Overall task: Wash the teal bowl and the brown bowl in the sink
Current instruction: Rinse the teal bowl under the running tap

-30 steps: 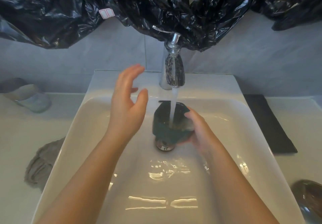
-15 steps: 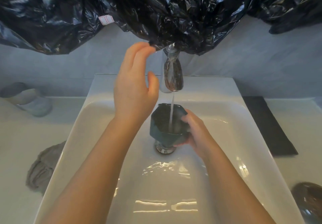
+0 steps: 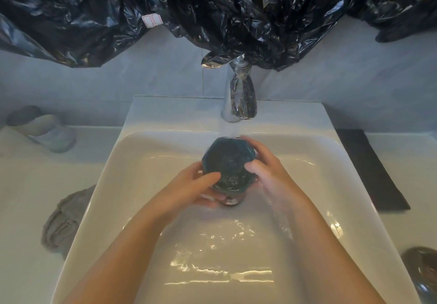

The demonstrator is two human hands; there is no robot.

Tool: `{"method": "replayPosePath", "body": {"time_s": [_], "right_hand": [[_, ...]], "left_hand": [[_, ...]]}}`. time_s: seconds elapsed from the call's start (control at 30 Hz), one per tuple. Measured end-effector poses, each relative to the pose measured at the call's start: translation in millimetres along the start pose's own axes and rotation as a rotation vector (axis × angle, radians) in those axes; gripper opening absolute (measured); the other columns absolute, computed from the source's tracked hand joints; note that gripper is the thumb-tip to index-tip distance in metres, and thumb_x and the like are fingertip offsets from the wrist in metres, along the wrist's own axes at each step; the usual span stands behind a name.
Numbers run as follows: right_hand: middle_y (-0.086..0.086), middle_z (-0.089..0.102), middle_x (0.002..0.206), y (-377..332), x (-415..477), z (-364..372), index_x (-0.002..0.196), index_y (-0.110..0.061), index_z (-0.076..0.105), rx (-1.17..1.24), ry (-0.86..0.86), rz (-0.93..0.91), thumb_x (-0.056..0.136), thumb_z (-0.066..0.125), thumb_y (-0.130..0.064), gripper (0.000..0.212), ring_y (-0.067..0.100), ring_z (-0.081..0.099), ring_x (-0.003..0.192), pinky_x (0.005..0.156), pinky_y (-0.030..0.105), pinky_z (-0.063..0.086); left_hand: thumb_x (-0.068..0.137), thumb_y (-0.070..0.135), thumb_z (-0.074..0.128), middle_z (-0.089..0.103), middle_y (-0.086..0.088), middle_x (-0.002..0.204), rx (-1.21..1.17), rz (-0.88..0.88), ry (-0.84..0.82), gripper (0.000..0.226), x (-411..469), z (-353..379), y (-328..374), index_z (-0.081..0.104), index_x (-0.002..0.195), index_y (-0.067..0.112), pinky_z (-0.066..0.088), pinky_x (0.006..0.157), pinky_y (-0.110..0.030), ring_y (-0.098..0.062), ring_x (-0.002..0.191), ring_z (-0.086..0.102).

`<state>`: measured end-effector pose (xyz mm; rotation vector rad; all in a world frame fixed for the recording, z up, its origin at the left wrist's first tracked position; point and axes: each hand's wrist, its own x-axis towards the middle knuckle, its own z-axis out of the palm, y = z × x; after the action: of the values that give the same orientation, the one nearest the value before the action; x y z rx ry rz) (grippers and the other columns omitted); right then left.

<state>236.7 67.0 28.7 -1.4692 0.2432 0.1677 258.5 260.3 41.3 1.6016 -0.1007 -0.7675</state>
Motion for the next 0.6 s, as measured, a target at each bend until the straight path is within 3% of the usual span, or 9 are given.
{"method": "replayPosePath", "body": {"time_s": [0.13,0.27,0.37,0.43,0.6], "right_hand": [[-0.013,0.061,0.129,0,-2,0,0.129,-0.04,0.053,-0.128,-0.085,-0.171,0.071,0.057,-0.002,0.069,0.004,0.057,0.122,0.087,0.023,0.054],[-0.024,0.051,0.135,6,-2,9,0.119,-0.043,0.051,-0.544,0.004,-0.41,0.075,0.076,0.003,0.068,-0.009,0.044,0.128,0.109,0.026,0.042],[-0.011,0.041,0.144,14,1,14,0.116,-0.036,0.049,-0.677,0.115,-0.632,0.072,0.083,-0.005,0.064,-0.003,0.038,0.134,0.105,0.01,0.034],[-0.002,0.04,0.147,18,4,13,0.118,-0.031,0.047,-0.736,0.189,-0.73,0.071,0.085,-0.004,0.066,0.002,0.037,0.134,0.101,0.006,0.034],[0.002,0.033,0.147,21,6,13,0.118,-0.026,0.045,-0.804,0.298,-0.865,0.067,0.089,-0.003,0.071,0.005,0.038,0.134,0.094,0.019,0.047]], "left_hand": [[0.084,-0.005,0.064,0.063,-0.007,0.117,0.008,0.207,0.187,0.049,4,-1,-7,0.049,0.123,0.021,0.059,0.073,-0.034,-0.016,0.09,0.071],[0.075,-0.009,0.071,0.059,0.012,0.112,0.312,0.436,0.398,0.06,6,-6,-15,0.046,0.114,0.029,0.055,0.076,-0.018,-0.007,0.094,0.063],[0.071,-0.016,0.071,0.054,0.012,0.125,0.45,0.663,0.453,0.067,7,-11,-15,0.047,0.114,0.03,0.046,0.091,-0.014,0.008,0.112,0.052],[0.067,-0.019,0.07,0.048,0.004,0.132,0.544,0.818,0.457,0.068,9,-13,-15,0.045,0.114,0.024,0.04,0.098,-0.014,0.007,0.123,0.045],[0.063,-0.022,0.073,0.045,-0.005,0.136,0.728,0.989,0.498,0.068,11,-14,-13,0.043,0.111,0.015,0.038,0.096,-0.01,-0.013,0.126,0.046]]}}
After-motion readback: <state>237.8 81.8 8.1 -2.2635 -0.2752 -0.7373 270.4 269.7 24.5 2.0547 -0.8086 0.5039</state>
